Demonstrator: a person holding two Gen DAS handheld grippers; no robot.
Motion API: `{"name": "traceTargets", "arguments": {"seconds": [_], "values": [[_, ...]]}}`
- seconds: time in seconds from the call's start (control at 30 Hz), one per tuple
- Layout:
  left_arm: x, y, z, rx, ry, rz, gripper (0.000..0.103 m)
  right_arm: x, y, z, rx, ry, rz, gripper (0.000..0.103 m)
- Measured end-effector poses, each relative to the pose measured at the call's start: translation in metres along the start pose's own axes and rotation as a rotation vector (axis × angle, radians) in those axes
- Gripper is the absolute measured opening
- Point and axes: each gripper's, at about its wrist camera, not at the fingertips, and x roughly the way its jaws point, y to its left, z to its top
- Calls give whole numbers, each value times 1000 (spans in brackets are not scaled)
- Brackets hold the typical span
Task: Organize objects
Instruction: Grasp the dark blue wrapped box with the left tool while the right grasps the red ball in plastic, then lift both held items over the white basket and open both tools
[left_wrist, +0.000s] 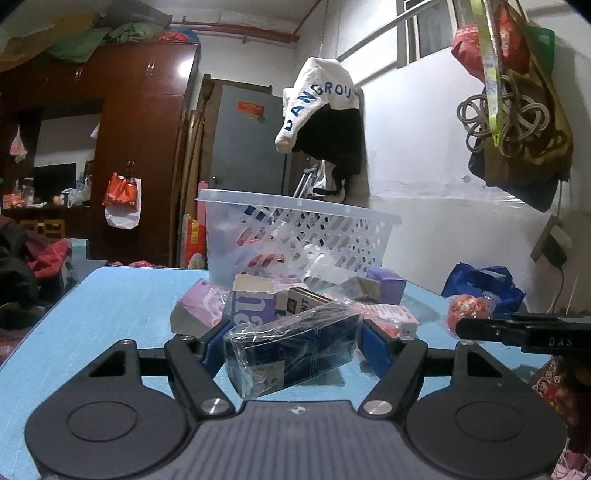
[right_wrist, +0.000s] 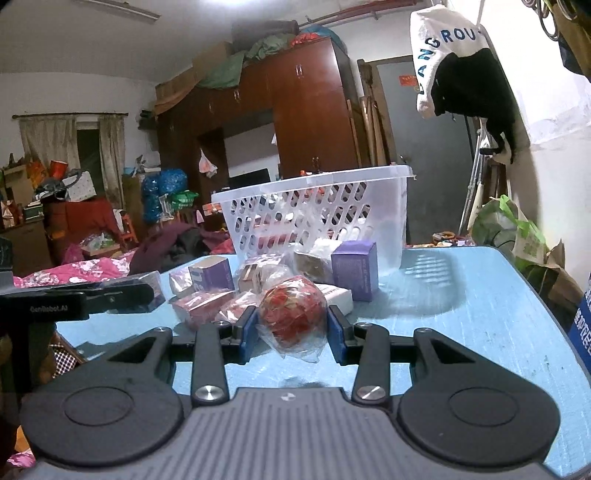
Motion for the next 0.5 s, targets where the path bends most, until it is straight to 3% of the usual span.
{"name": "traceTargets", "arguments": {"seconds": [0.33, 0.5], "values": [[0, 6, 13, -30, -27, -9, 76, 0, -3, 9, -12, -28, -9, 43], [6, 8, 64, -13, -121, -52, 76, 13, -5, 51, -56, -85, -1, 43]]}}
